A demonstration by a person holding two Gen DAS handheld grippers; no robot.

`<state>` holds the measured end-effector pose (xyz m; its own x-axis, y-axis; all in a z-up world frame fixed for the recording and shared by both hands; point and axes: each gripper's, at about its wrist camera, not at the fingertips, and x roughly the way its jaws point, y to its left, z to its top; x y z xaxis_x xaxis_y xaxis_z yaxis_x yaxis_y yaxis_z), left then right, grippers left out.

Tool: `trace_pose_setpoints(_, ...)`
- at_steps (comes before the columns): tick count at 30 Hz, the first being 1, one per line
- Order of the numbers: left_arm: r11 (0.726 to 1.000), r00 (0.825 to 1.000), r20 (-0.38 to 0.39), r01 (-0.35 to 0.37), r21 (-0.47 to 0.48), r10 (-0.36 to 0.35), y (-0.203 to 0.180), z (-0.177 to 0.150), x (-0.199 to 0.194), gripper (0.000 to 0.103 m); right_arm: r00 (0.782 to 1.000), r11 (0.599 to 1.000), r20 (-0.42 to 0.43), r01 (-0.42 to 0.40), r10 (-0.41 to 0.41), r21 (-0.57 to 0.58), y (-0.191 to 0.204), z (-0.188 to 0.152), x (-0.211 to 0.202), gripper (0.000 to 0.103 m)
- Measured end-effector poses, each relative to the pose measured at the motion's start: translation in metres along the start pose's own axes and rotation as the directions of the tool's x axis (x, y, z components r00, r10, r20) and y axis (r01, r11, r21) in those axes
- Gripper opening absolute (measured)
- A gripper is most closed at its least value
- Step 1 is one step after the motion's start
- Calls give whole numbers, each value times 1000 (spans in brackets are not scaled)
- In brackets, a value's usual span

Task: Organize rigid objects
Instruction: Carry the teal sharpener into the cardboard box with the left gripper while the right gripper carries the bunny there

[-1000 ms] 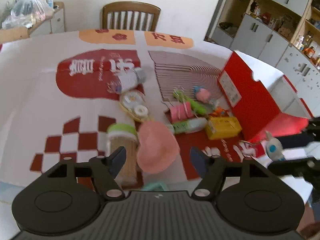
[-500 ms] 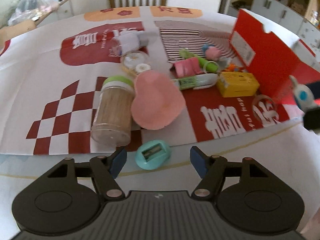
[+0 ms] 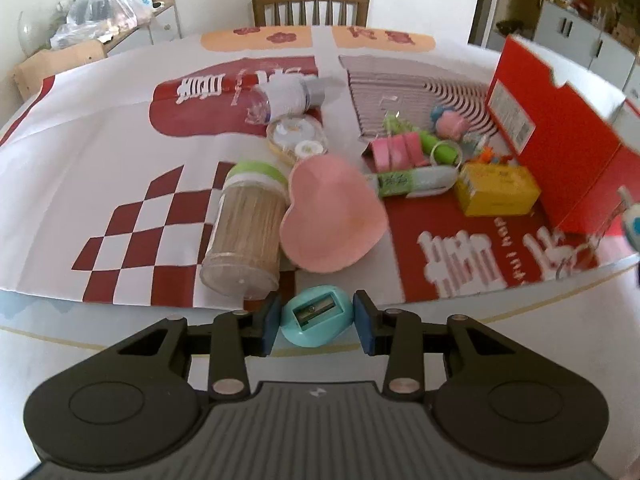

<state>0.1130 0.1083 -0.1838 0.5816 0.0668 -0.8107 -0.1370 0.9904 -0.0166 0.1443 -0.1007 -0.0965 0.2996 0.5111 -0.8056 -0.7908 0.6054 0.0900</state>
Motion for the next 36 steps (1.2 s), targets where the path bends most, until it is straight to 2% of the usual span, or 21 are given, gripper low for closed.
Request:
trace_pose_setpoints(6, 997, 997, 34, 76, -21, -76, -16, 24, -29, 38, 999, 1000, 34, 18, -18, -5, -15, 6, -19, 36)
trace_pose_setpoints(12, 991, 987, 86, 132, 32, -134, -47, 63, -60, 38, 994, 999, 93, 53, -53, -3, -42, 16, -49, 36)
trace_pose_setpoints(18, 974, 972, 100, 203, 101, -212, -89, 106, -70, 38, 984, 994, 138, 110, -113, 27, -82, 21, -73, 36)
trace_pose_setpoints(22, 957, 960, 88, 250, 150, -265, -124, 133, -63, 38, 977, 986, 135, 162, -167, 48, -110, 20, -78, 36)
trace_pose_setpoints(26, 940, 956, 68, 267, 213, -287, -165, 158, -46, 38, 970, 974, 102, 216, -222, 66, -138, 11, -72, 36)
trace_pose_setpoints(36, 906, 958, -23, 276, 319, -284, -251, 189, 19, 38, 955, 948, -18, 295, -295, 115, -191, -15, -37, 36)
